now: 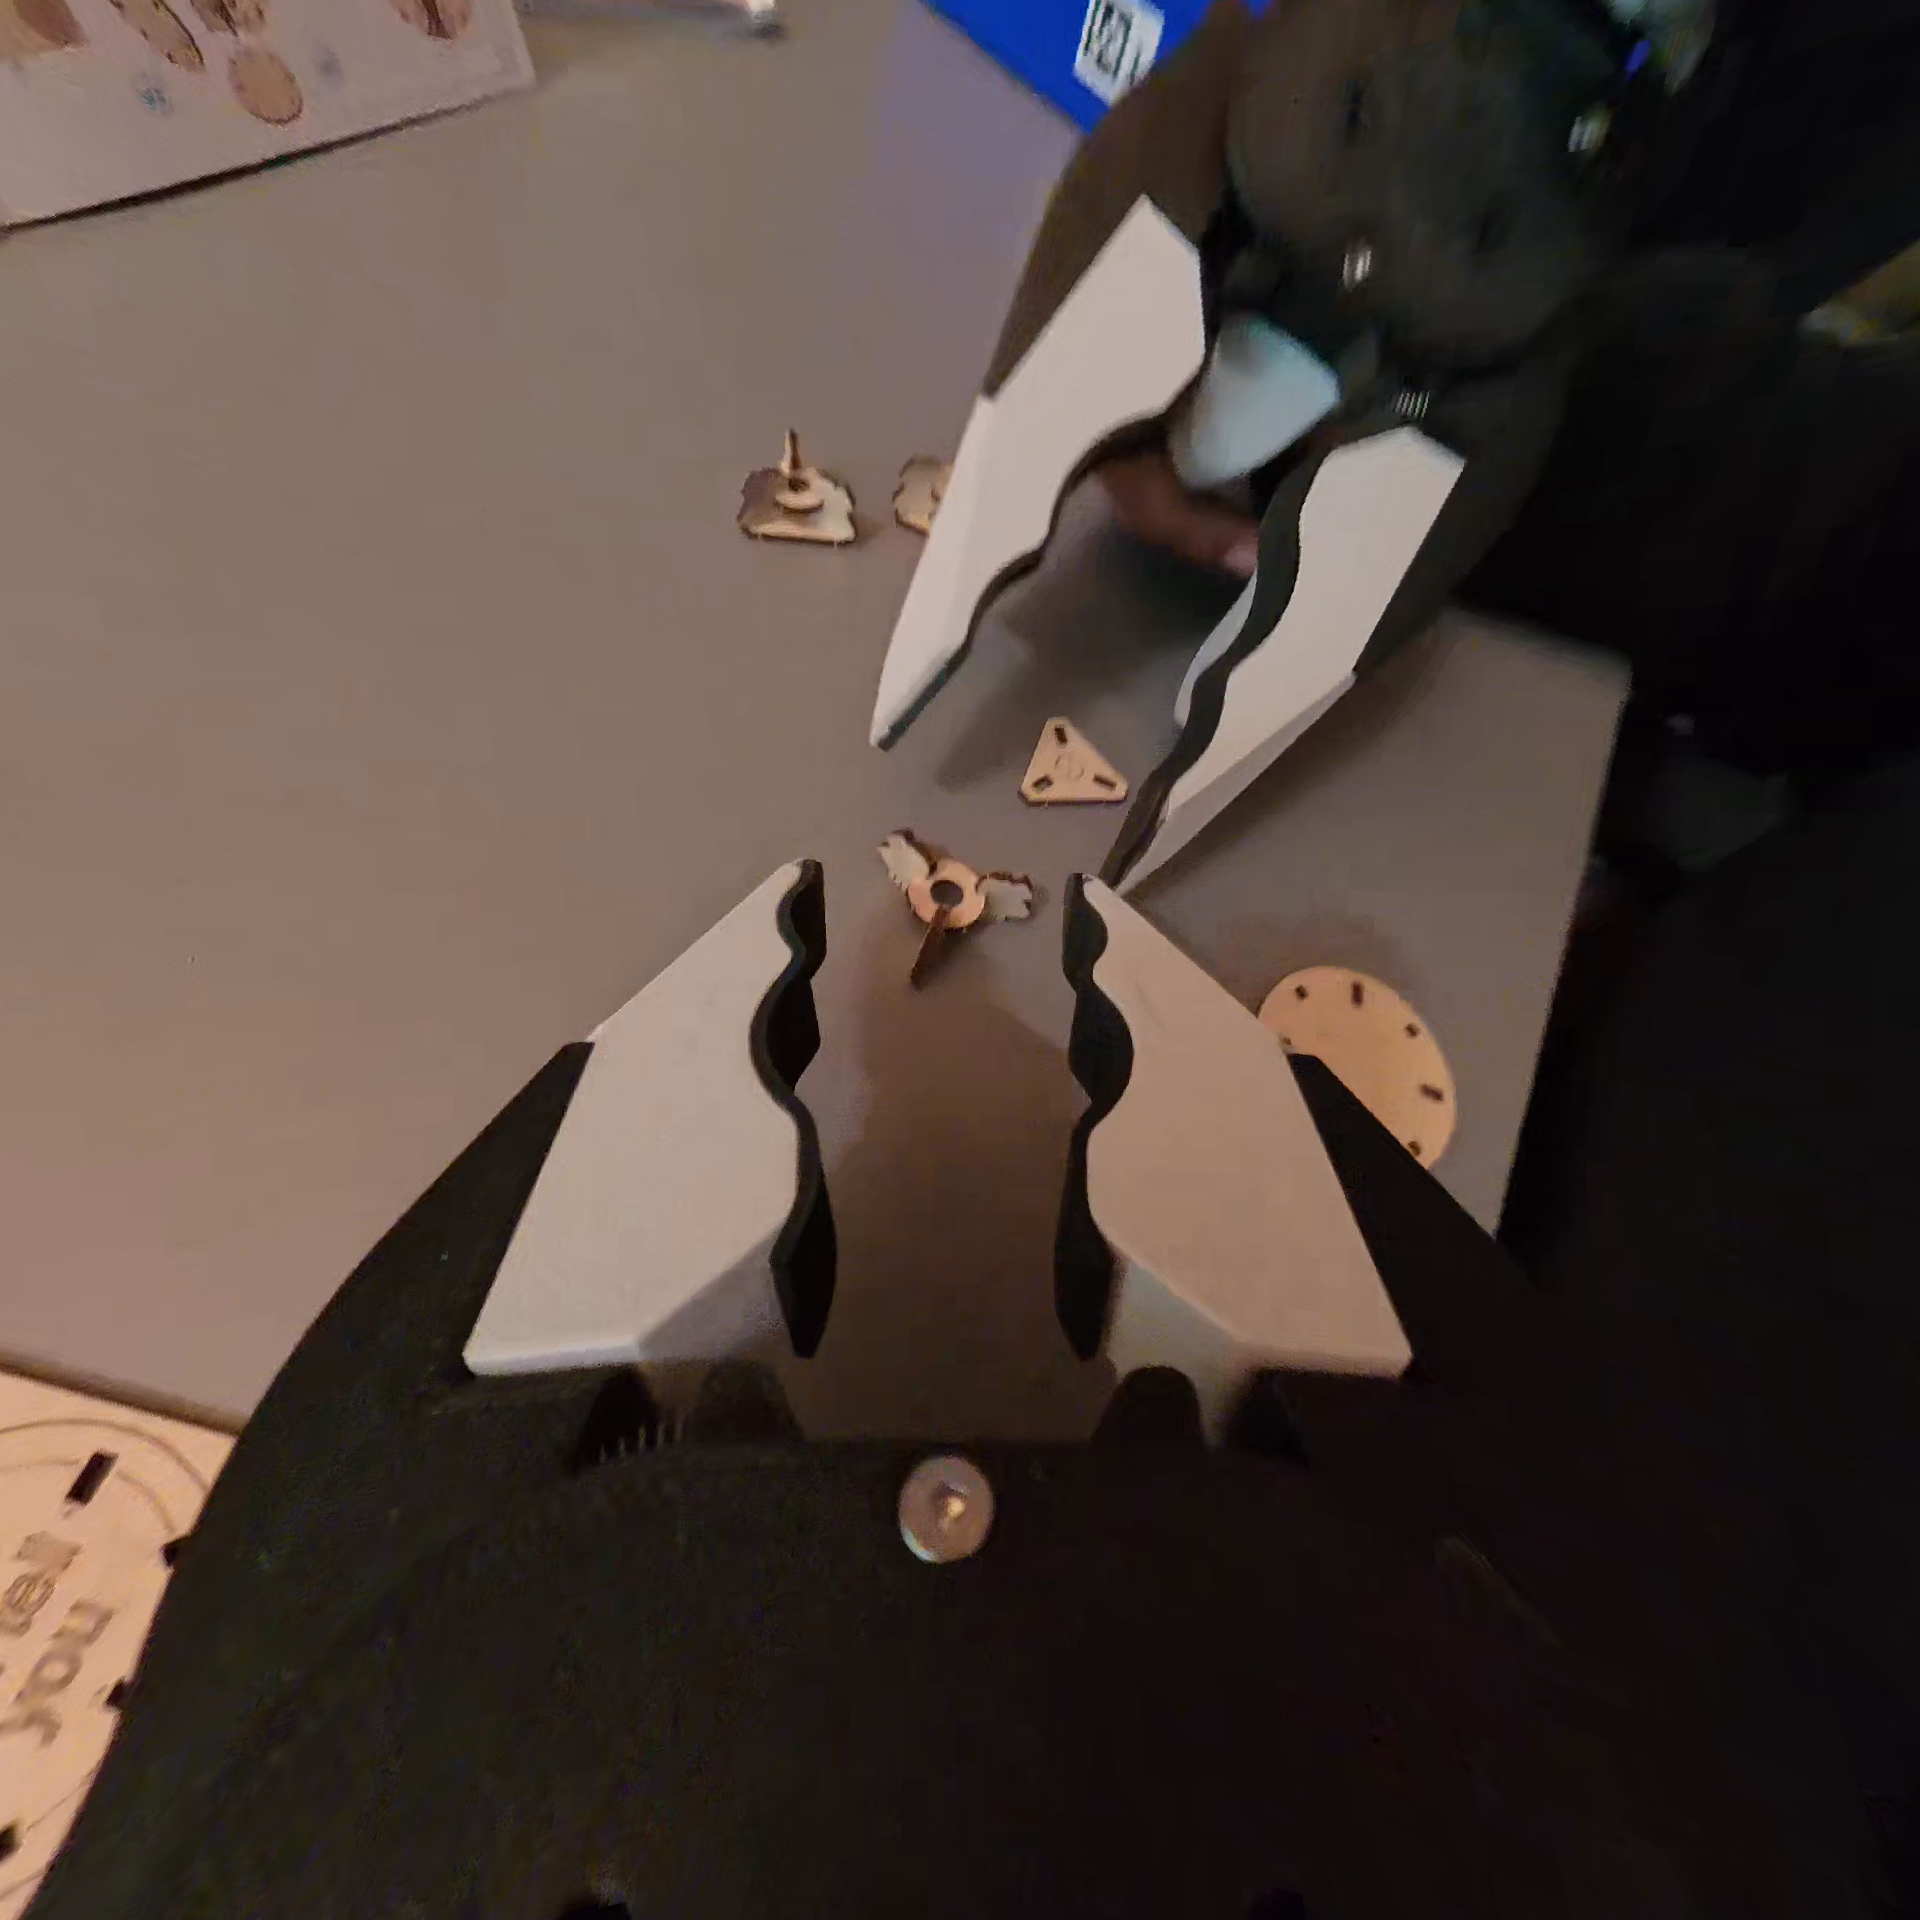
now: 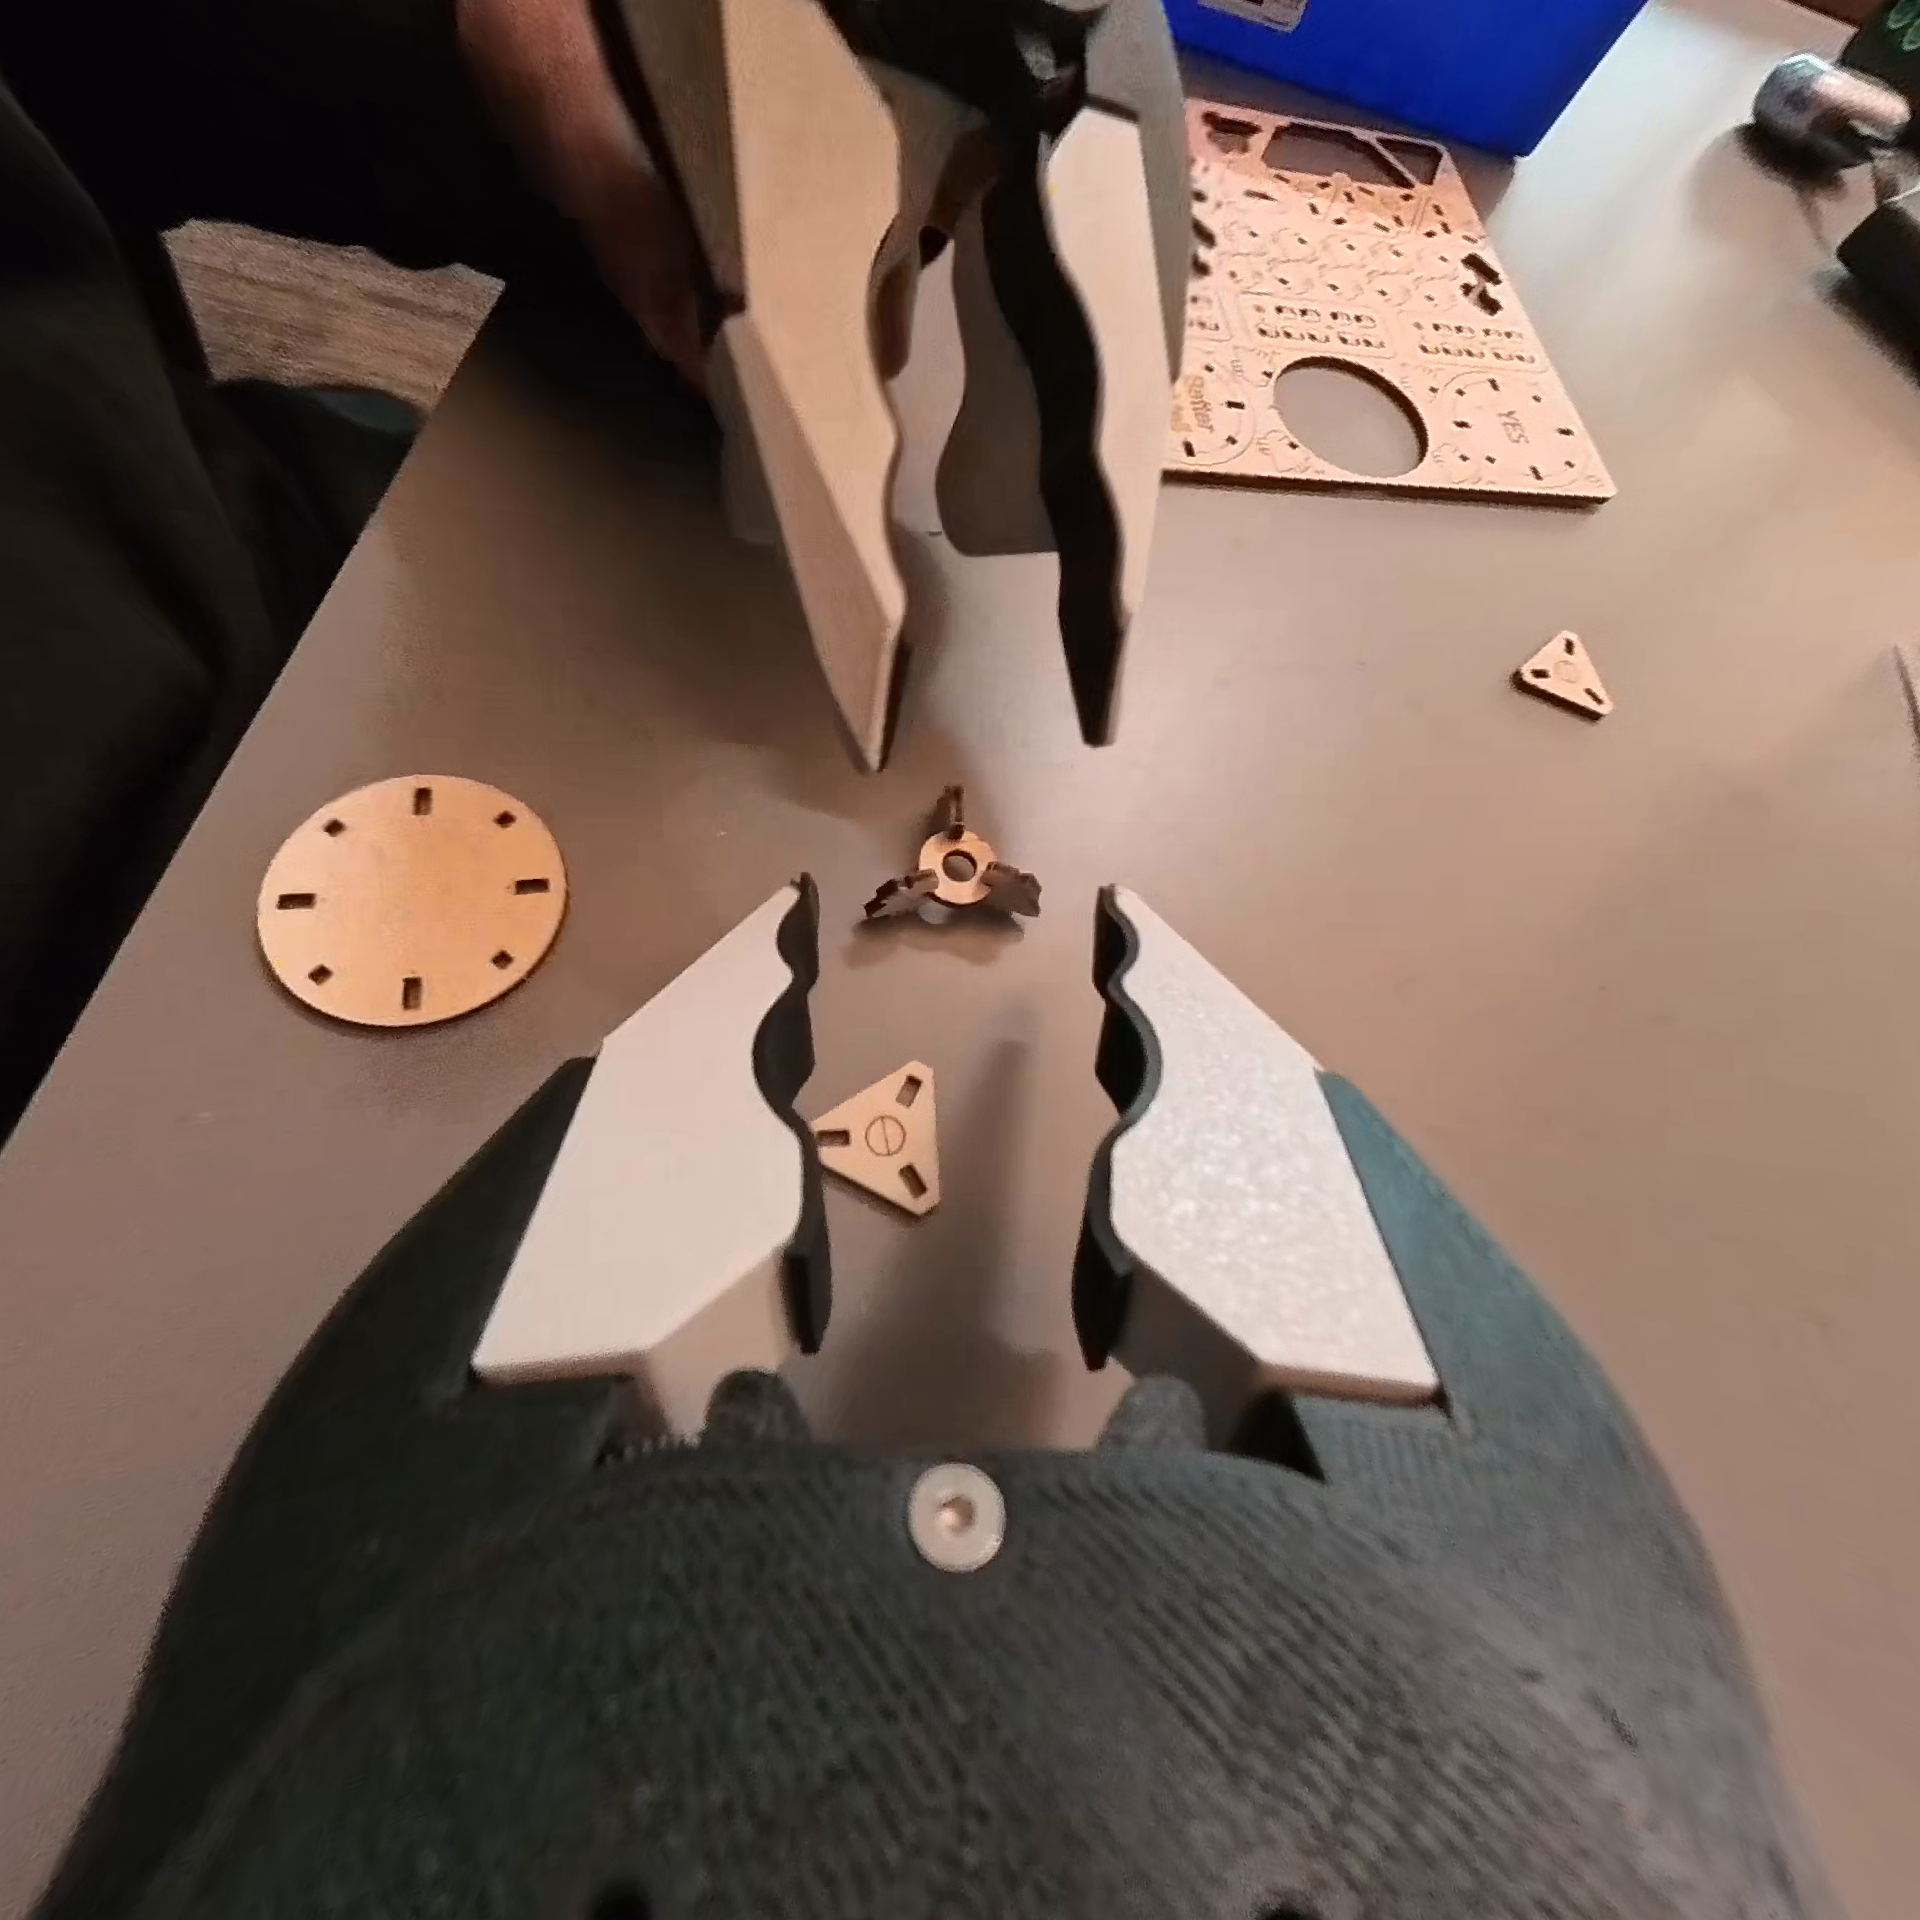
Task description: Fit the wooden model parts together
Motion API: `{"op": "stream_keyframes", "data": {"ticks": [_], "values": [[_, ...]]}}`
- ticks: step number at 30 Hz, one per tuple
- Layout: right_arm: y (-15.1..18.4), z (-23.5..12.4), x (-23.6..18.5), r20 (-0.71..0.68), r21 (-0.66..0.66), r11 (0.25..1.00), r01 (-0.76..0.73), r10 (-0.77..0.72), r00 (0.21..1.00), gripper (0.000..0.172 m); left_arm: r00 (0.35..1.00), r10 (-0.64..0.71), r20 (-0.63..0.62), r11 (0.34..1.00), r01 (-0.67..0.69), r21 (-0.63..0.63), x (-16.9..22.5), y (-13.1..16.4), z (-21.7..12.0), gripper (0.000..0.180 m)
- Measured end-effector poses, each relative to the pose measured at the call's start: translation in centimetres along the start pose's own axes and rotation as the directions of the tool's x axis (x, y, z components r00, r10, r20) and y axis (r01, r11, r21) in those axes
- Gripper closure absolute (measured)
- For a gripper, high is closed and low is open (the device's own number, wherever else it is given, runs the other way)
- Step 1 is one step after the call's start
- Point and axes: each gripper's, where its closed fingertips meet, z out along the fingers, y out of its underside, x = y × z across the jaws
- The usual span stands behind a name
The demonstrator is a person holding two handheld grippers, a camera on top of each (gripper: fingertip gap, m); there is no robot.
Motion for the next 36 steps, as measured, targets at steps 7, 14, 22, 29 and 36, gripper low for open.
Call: {"op": "stream_keyframes", "data": {"ticks": [7, 14, 22, 29, 36], "values": [[0.5, 1.0, -0.1, 0.11, -0.034, 0.996, 0.087, -0.082, 0.99, 0.12, 0.996, 0.078, 0.048, 0.991, -0.072, -0.109, 0.5, 1.6, 0.6, 0.143], [0.3, 1.8, -0.3, 0.201, -0.036, 0.99, 0.139, -0.129, 0.971, 0.128, 1.0, -0.015, -0.018, 0.995, 0.013, -0.094, 0.2, 1.3, 0.8, 0.163], [0.7, 2.0, -0.7, 0.215, -0.077, 0.988, 0.137, -0.117, 0.969, 0.141, 0.997, -0.046, -0.06, 0.988, 0.037, -0.148, 0.5, 1.9, 1.3, 0.163], [0.8, 2.0, -0.7, 0.205, -0.096, 0.988, 0.121, -0.099, 0.974, 0.141, 0.999, -0.024, -0.04, 0.986, 0.017, -0.167, 0.5, 2.2, 1.4, 0.168], [1.2, 1.1, 0.0, 0.14, -0.124, 0.988, 0.088, -0.07, 0.988, 0.119, 0.999, -0.029, -0.04, 0.987, 0.023, -0.161, 0.4, 2.1, 1.4, 0.168]]}}
